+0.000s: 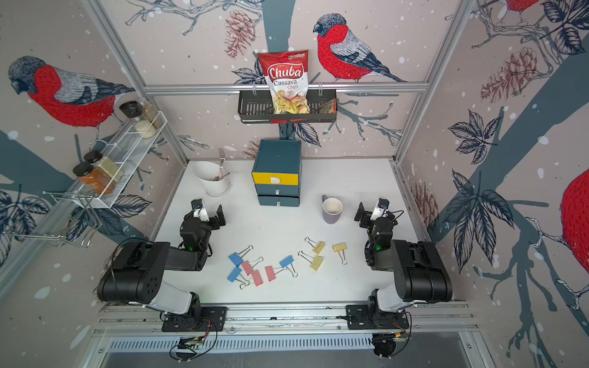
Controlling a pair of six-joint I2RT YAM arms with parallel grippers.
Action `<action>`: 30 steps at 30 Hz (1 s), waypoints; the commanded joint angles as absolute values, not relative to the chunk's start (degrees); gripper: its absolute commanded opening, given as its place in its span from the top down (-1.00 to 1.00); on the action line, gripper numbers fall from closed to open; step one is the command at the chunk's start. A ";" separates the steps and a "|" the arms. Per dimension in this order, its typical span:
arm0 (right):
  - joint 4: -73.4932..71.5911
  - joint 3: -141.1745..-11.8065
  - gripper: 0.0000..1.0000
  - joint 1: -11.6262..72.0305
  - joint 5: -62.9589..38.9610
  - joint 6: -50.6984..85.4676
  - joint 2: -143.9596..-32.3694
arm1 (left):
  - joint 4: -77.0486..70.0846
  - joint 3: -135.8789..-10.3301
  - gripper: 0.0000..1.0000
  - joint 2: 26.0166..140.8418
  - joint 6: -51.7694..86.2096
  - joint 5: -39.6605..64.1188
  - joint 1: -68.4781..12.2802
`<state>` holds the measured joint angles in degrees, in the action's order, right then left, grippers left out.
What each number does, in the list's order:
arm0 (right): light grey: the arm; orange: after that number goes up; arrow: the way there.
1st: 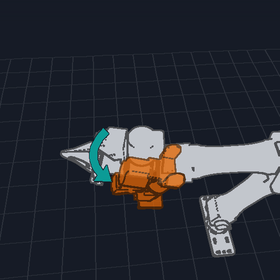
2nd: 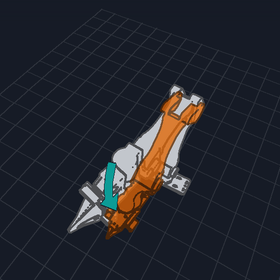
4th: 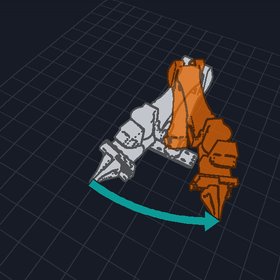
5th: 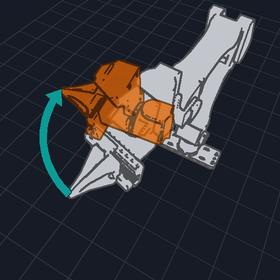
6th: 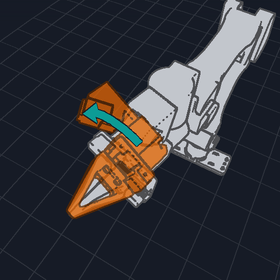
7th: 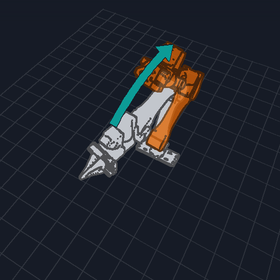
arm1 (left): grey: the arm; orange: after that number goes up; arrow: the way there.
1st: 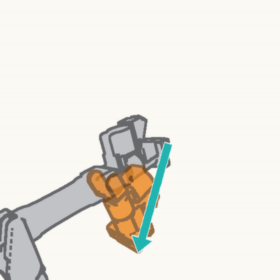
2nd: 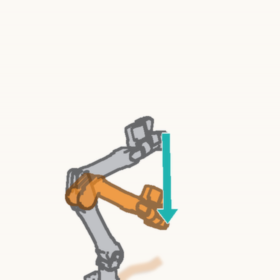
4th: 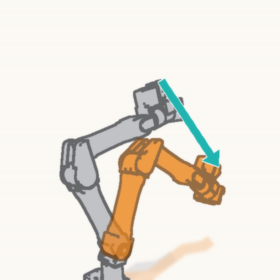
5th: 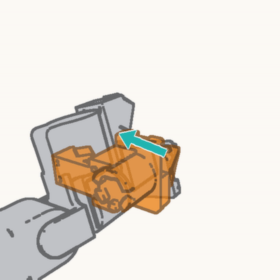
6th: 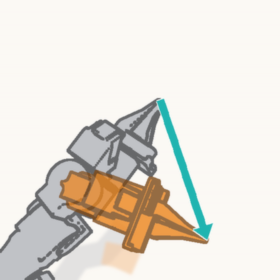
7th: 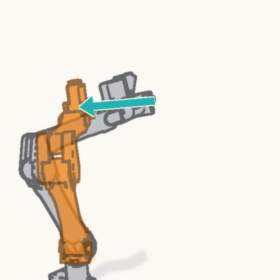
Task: Put the binder clips in the drawer according to color
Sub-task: Open the drawer in the storage box.
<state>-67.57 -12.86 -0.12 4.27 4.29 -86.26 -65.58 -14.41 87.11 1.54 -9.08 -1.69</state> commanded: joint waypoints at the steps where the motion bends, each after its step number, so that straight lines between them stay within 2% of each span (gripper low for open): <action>1: -69.89 -12.99 -0.99 -0.06 4.04 3.59 -86.11 | -68.59 -14.76 -0.97 87.14 1.49 -8.79 -1.63; 25: -69.96 -12.94 -0.99 -0.02 3.99 3.58 -86.07 | -68.64 -14.67 -0.97 87.10 1.54 -8.81 -1.59; 28: -70.54 -12.59 -1.00 0.40 7.76 4.37 -84.12 | -66.53 -15.23 -0.97 85.56 1.97 -10.40 -1.77; 30: -63.11 -14.95 -1.00 0.36 10.29 5.54 -81.71 | -63.68 -16.23 -0.97 84.23 1.91 -10.39 -1.80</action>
<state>-66.24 -13.17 0.27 6.11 4.49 -83.68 -64.34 -15.11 85.54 1.56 -9.34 -1.72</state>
